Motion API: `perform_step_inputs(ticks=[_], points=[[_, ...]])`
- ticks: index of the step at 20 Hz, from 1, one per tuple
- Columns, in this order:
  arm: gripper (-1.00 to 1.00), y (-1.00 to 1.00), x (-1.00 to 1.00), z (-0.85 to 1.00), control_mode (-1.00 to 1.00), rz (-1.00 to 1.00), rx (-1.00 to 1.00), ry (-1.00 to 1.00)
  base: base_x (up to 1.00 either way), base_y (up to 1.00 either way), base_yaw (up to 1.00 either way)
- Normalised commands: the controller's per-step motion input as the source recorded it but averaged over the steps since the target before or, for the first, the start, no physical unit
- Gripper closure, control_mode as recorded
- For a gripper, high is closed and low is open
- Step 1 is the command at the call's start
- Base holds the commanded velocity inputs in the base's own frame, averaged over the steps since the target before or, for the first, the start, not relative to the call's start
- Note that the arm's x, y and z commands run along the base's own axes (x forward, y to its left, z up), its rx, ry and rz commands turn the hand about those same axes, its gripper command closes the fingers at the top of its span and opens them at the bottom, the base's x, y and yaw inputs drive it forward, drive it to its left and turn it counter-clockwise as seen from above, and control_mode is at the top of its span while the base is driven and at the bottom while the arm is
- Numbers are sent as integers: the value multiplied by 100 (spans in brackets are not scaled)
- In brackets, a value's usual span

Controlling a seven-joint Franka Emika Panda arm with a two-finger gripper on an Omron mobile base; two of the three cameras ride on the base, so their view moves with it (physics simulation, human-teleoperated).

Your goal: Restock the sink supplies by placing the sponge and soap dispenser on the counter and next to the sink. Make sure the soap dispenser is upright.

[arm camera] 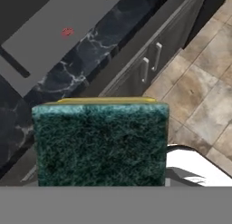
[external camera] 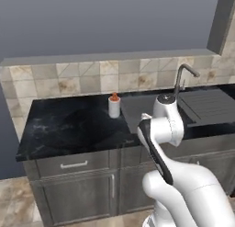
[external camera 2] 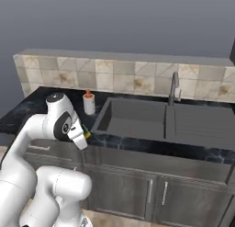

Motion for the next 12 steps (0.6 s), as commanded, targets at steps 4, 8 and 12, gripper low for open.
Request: perform_step_inputs(ticks=[4,8,12], points=[[100,0,0,0,100,0,0,0,42,37,-32],[100,0,0,0,100,0,0,0,-3,62,-17],[100,0,0,0,100,0,0,0,1,76,-10]])
